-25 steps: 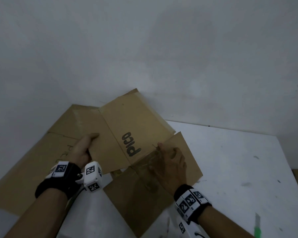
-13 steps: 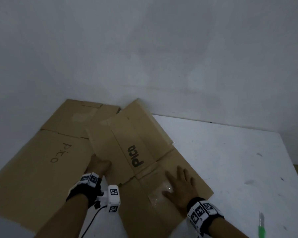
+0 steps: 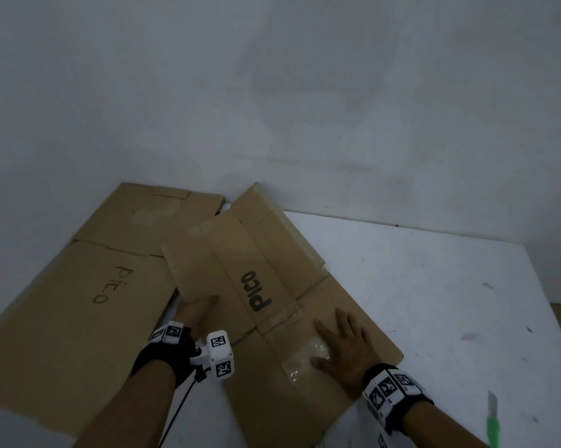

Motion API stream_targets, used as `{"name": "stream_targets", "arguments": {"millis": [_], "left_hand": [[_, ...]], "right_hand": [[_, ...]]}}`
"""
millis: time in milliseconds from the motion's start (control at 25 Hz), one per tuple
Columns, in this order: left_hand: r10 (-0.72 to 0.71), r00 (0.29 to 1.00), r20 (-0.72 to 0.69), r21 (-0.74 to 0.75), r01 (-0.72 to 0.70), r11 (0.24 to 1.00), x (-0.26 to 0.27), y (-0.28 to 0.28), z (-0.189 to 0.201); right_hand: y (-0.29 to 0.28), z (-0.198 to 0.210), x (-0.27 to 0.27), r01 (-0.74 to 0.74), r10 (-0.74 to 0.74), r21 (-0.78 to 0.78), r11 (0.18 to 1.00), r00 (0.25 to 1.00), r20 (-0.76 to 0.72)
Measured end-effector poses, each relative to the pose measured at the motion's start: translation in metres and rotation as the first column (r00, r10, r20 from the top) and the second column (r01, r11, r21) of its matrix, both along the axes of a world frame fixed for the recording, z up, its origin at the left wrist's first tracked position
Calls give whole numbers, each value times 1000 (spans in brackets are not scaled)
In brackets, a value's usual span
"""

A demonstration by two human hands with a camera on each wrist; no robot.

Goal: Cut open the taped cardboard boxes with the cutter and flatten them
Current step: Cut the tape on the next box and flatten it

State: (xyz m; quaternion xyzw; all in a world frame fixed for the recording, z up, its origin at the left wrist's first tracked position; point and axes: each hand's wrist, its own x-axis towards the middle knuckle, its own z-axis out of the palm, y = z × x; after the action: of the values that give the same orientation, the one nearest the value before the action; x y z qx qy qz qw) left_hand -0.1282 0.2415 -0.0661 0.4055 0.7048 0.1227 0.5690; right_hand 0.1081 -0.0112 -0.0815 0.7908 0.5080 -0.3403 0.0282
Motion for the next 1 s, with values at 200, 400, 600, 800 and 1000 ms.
{"name": "stream_targets", "arguments": {"millis": [200,400,600,800,1000], "left_hand": [[109,973,204,-138,-82,987,-2,-14,11],[250,900,358,-173,-199,965,10,-44,21],[240,910,339,-172,-190,967,24,-85,14],[69,993,96,-38,-65,997,20,-104,1],[22,1000,4,59,-22,998,17,-105,3]], "right_hand": [[-18,32,3,290,-267,280,915,956,-119],[-80,69,18,485,-488,-73,872,842,-232],[-107,57,8,533,-683,-428,730,548,-483],[-118,59,11,793,-730,-423,438,39,-682],[-109,95,27,891,-515,-198,408,45,-856]]}}
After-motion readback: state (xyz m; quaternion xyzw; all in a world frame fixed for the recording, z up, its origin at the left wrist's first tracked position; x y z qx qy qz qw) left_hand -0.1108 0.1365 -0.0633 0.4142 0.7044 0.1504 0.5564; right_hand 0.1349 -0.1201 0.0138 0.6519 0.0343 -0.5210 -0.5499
